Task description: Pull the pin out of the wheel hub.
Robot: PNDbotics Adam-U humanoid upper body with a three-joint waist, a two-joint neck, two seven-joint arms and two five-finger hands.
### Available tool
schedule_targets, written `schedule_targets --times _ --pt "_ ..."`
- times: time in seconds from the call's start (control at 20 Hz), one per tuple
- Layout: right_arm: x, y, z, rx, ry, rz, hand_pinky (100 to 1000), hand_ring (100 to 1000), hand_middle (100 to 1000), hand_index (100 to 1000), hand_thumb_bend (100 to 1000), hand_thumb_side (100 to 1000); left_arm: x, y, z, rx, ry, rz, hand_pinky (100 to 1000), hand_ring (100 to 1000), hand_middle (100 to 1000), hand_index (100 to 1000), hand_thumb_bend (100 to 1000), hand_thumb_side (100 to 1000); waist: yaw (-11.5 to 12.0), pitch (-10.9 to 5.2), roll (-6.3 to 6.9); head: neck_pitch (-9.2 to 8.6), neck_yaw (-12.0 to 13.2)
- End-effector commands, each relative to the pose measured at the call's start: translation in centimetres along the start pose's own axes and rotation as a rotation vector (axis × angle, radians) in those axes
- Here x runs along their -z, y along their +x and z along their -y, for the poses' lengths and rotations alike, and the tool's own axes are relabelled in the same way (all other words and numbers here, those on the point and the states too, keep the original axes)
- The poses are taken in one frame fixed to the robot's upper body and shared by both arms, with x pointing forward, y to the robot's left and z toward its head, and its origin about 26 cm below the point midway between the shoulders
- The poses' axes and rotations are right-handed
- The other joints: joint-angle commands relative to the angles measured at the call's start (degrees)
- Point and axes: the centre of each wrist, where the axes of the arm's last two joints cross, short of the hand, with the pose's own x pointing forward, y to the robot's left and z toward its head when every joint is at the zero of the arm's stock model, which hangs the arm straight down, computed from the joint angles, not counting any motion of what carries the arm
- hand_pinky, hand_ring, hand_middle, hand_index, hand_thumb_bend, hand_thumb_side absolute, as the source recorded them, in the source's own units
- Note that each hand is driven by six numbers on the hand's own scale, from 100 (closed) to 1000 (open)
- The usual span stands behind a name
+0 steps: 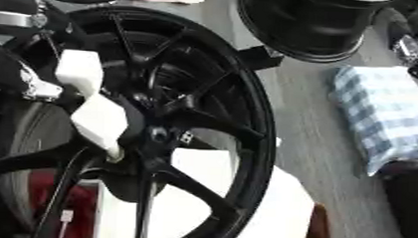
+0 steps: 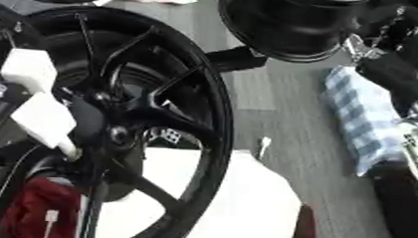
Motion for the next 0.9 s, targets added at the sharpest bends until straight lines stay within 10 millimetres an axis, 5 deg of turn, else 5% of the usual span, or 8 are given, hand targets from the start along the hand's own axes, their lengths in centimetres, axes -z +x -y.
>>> schedule_targets --times 0.05,0.3,0.35,0.9 --pt "0.31 0.98 0.26 -0.009 -0.005 0.033 616 574 442 532 321 100 -0.53 -0.03 -0.77 0.012 0.020 -0.003 933 828 747 890 371 605 -0.1 -0.91 0.19 -0.85 0.1" --pt "0.30 0.97 0.26 -0.009 -0.006 0.033 616 574 442 532 321 100 -0.52 0.00 -0.80 0.008 0.020 -0.001 933 828 747 890 371 605 -0.1 -0.91 0.19 -0.83 0.1" --pt "0.27 0.95 0.28 -0.009 -0.010 0.031 615 573 441 531 321 100 -0.44 0.10 -0.78 0.008 0.020 0.006 909 732 596 822 282 597 -0.1 -0.92 0.18 -0.80 0.2" --pt "0.09 0.74 0.35 -0.009 -0.027 0.014 615 574 440 530 309 100 -0.59 0.70 -1.25 -0.032 0.029 0.069 908 715 591 816 257 581 -0.1 -0.97 0.15 -0.68 0.2"
